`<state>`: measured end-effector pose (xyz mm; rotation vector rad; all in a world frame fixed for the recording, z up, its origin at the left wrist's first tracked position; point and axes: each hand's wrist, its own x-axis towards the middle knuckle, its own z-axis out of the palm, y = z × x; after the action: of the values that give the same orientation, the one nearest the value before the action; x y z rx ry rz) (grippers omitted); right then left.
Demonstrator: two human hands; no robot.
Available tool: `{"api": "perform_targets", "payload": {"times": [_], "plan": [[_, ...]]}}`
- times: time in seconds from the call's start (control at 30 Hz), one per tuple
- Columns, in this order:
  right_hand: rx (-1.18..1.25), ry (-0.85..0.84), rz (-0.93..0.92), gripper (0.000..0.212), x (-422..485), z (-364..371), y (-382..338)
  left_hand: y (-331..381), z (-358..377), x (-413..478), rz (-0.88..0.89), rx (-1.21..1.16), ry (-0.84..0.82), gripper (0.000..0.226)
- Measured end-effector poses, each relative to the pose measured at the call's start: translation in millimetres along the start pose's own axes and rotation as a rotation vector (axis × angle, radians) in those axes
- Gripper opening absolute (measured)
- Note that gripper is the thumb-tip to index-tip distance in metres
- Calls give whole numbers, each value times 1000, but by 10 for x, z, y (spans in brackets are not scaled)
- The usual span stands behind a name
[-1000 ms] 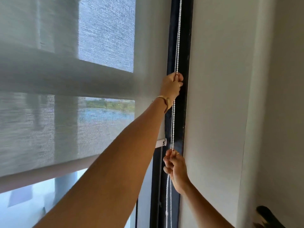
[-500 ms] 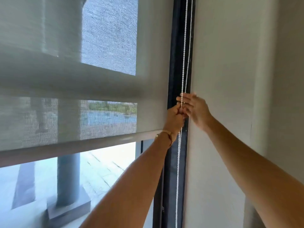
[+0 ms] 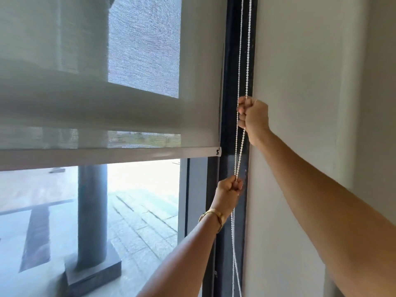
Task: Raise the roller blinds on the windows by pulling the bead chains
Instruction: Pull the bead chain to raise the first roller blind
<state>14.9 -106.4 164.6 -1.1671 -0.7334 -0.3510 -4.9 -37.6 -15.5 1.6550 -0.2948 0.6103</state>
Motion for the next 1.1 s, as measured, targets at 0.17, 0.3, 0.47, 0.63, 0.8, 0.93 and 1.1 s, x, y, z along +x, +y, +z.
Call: {"api": "perform_targets", "payload": {"times": [0.17,0.3,0.47,0.63,0.8,0.93,1.1], "plan": [[-8,49,-55,40,-242,22,182,-179,-93,-62,-103,41,-72,39],[5,38,-44,40,-391,49,289,-293,-216,-103,-187,-39,-116,38],[13,29,-57,38,-466,38,331,-226,-444,-18,-307,-235,-173,36],[-11,43,-80,32,-511,24,313,346,-575,322,-196,-281,-64,61],[-14,58,-91,32,-556,2,290,1120,-485,659,-44,-286,66,62],[7,34,-67,31,-671,1,292,1552,-358,748,71,-251,32,59],[-37,25,-31,30,-883,-103,489,1798,-167,774,92,-291,31,49]]}}
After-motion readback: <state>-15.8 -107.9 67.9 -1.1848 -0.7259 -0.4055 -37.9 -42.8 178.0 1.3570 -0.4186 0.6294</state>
